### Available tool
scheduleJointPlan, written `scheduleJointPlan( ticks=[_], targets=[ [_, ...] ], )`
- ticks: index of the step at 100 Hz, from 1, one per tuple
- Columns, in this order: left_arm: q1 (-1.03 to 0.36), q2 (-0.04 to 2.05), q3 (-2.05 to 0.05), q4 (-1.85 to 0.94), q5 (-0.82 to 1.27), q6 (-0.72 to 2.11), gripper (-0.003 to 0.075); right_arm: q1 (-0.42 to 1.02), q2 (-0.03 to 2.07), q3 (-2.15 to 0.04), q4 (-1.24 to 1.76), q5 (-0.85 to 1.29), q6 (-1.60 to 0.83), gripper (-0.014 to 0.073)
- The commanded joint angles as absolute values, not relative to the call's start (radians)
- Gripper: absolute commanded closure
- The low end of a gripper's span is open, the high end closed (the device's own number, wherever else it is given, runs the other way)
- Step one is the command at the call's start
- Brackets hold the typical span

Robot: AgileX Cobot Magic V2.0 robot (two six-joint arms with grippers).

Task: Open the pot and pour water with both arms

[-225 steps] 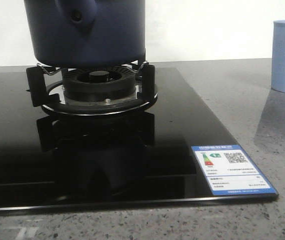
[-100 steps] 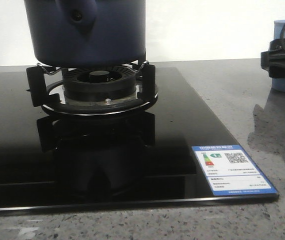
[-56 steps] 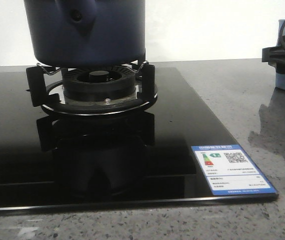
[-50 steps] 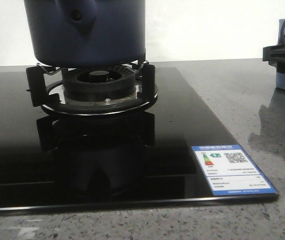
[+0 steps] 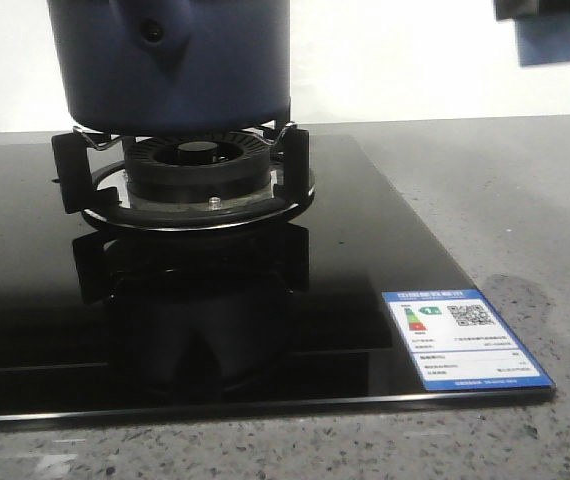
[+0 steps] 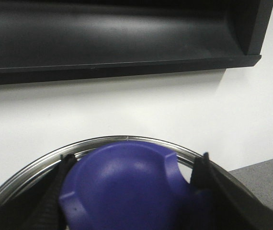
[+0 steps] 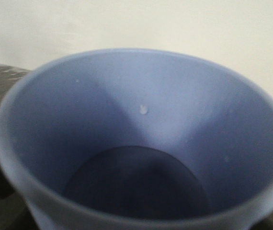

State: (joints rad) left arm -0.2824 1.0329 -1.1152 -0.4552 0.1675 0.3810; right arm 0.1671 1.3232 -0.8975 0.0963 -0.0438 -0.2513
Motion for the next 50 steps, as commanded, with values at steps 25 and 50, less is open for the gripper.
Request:
scheduleJointPlan(
  ticks=[25, 50],
  targets=[
    [-0.279, 1.008, -1.151, -0.463, 0.073, 0.379, 0.0364, 0.329, 1.308, -1.190, -0.040, 0.155, -0.262, 0.0314],
    [-0.279, 1.008, -1.151, -0.463, 0.073, 0.379, 0.0364, 0.466, 1.379, -1.317, -0.274, 0.273, -0.262, 0.0314]
  ],
)
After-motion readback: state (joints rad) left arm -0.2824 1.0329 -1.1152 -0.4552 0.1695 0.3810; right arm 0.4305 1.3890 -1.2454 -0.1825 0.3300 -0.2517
